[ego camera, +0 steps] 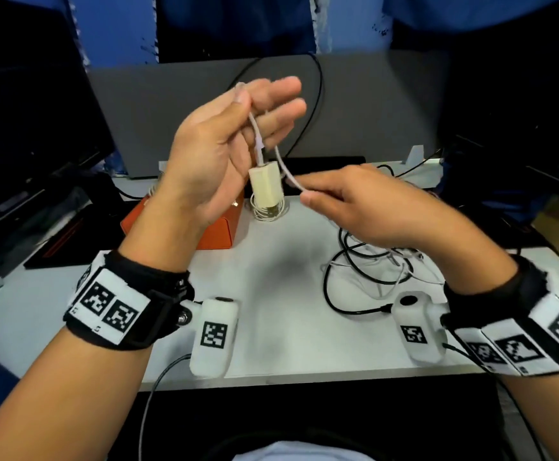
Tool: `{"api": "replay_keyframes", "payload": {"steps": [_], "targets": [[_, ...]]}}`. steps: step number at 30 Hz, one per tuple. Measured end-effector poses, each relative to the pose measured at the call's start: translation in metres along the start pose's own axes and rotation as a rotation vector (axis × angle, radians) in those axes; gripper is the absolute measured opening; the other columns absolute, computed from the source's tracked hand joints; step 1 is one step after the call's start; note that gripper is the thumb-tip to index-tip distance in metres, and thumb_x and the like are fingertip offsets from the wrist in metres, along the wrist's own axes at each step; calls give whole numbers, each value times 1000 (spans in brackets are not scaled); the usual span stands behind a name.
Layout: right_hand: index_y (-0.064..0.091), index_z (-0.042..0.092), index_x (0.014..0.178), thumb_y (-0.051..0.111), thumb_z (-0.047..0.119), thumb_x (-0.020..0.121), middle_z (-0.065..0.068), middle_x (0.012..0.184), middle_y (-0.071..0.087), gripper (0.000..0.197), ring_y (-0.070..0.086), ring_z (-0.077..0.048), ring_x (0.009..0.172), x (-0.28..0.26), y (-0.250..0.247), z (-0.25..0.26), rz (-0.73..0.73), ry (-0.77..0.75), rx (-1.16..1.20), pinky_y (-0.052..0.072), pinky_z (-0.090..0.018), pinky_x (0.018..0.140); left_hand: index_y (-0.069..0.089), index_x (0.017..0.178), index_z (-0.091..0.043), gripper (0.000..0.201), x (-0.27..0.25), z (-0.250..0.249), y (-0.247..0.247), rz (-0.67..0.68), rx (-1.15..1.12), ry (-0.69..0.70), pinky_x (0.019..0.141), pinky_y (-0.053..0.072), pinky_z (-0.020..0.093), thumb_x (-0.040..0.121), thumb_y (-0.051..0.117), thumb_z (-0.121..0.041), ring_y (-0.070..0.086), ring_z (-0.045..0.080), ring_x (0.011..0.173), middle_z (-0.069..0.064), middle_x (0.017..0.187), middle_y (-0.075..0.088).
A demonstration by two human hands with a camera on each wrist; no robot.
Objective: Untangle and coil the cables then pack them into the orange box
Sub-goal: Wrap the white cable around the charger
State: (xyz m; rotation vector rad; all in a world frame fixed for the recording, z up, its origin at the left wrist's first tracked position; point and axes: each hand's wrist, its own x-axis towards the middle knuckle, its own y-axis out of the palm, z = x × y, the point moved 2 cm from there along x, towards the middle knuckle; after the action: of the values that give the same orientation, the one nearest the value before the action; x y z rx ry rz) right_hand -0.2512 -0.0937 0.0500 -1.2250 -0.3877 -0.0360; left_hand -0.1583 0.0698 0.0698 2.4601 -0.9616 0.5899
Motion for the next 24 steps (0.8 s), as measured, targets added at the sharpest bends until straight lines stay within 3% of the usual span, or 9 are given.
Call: {"api": "replay_keyframes", "payload": {"steps": [2,4,7,10,13,15,17,20,24], "targets": [[70,22,107,48,36,107,28,68,57,26,51,2,66,-4,1,4,23,-34,-55,37,-23,61,38,143,6,37,-2,4,2,24,254,-4,94,55,37,112,28,-10,74,27,103,9,110,76],[72,21,99,54,38,104,13,67,60,25,53,-6,67,-7,-3,8,9,-56,-70,43,-36,66,40,145,1,37,-7,7,4,155,536,-58,89,56,33,112,32,-12,74,26,97,7,105,77],[70,24,87,67,35,97,12,67,64,16,56,-9,65,-10,-13,15,-140,-86,85,43,-27,62,57,128,7,34,-15,4,7,372,709,-160,71,50,25,111,38,-15,70,25,76,7,90,76],[60,18,90,74,34,94,15,63,57,21,49,-5,59,-11,-20,14,-371,-70,303,36,-17,57,51,114,21,41,-19,-1,11,453,628,-214,59,42,31,108,38,-17,55,24,55,13,78,72],[61,19,107,64,35,101,7,66,51,17,45,-6,61,-9,-19,12,-404,-57,328,40,-24,60,52,113,21,44,-20,-6,10,464,550,-185,59,38,50,106,37,-19,38,24,50,5,62,59],[68,21,110,57,33,104,2,76,63,17,56,-9,70,-8,-19,10,-413,-72,290,49,-34,71,60,107,10,37,-20,-7,8,462,489,-172,60,45,43,107,37,-19,38,30,54,3,58,50],[74,20,100,56,33,105,0,83,71,23,64,-18,79,-7,-21,9,-448,-86,282,50,-41,77,62,105,-1,32,-22,-6,8,470,408,-176,71,49,35,106,35,-18,45,25,55,1,58,48],[76,18,94,58,31,104,5,83,73,24,67,-12,80,-8,-22,9,-534,-98,313,52,-38,77,58,99,-5,30,-23,0,11,516,244,-225,85,51,37,105,32,-17,53,19,55,-1,59,53],[75,18,95,57,29,105,4,84,72,23,67,-11,81,-8,-21,8,-637,-100,363,53,-39,77,55,96,-7,28,-23,0,11,559,170,-237,88,50,37,105,30,-16,57,18,57,-1,62,58]]}}
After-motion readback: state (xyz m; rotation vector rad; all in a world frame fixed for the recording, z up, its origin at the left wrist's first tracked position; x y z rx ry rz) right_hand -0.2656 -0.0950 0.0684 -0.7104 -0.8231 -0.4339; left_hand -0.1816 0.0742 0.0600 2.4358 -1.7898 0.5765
